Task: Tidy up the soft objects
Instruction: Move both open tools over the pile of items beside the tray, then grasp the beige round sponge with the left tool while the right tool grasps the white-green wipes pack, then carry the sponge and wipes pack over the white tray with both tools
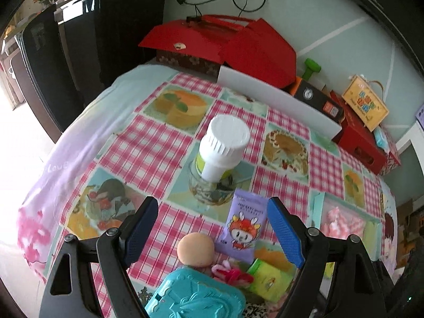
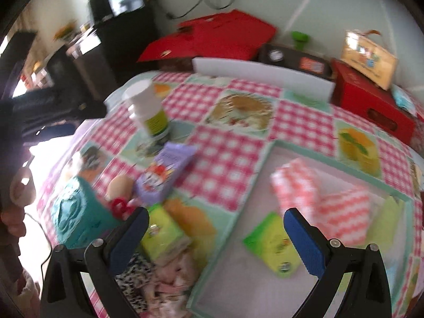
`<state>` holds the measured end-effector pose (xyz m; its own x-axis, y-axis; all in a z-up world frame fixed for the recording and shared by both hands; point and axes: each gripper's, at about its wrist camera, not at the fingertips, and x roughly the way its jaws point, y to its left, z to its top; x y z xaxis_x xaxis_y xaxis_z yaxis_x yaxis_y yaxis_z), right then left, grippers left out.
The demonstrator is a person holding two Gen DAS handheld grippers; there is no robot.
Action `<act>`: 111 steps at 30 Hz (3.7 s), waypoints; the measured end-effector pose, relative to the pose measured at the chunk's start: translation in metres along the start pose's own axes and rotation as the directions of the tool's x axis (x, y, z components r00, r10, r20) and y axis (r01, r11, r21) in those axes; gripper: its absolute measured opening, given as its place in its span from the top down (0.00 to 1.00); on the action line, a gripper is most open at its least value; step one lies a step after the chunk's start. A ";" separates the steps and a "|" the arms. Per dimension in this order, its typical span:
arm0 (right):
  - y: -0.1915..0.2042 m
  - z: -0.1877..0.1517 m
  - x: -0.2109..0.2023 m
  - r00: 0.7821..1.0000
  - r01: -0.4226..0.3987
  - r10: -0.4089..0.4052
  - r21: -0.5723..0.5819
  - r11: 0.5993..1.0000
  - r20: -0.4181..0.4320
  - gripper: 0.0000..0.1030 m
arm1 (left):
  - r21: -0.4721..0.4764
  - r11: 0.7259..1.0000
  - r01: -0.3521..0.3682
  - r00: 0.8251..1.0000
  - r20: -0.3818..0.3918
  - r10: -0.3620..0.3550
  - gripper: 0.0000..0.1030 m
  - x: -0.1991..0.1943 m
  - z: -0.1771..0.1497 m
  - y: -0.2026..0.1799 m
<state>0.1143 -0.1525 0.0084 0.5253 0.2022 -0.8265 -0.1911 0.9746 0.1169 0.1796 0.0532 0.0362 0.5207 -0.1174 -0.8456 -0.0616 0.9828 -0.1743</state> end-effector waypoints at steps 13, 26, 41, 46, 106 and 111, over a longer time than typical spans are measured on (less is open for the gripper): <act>0.027 -0.012 0.030 0.984 -0.127 0.120 -0.046 0.991 -0.133 0.00 | 0.000 1.000 -0.016 0.996 -0.086 0.016 0.18 0.016 -0.011 0.010; 0.030 -0.012 0.034 0.984 -0.127 0.118 -0.065 0.990 -0.136 0.09 | 0.006 1.000 -0.018 0.996 -0.092 0.018 0.18 0.019 -0.012 0.010; 0.037 -0.015 0.048 0.971 -0.147 0.119 -0.125 0.981 -0.206 0.10 | 0.203 0.977 0.066 0.957 -0.290 -0.005 0.18 0.056 -0.007 0.007; 0.040 -0.016 0.050 0.970 -0.149 0.117 -0.143 0.978 -0.213 0.10 | 0.269 0.956 0.113 0.892 -0.452 0.022 0.18 0.085 -0.006 0.004; 0.008 -0.006 0.030 0.976 -0.187 0.186 0.002 0.982 -0.110 0.42 | 0.231 0.961 0.155 0.898 -0.439 -0.039 0.54 0.010 0.034 0.014; 0.005 -0.003 0.023 0.977 -0.197 0.197 0.006 0.980 -0.087 0.43 | 0.226 0.962 0.156 0.909 -0.413 -0.051 0.54 0.006 0.033 0.016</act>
<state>0.1225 -0.1431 -0.0117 0.4029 0.3807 -0.8323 -0.2857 0.9163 0.2808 0.2099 0.0729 0.0445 0.1248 -0.2157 -0.9685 0.2146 0.9589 -0.1859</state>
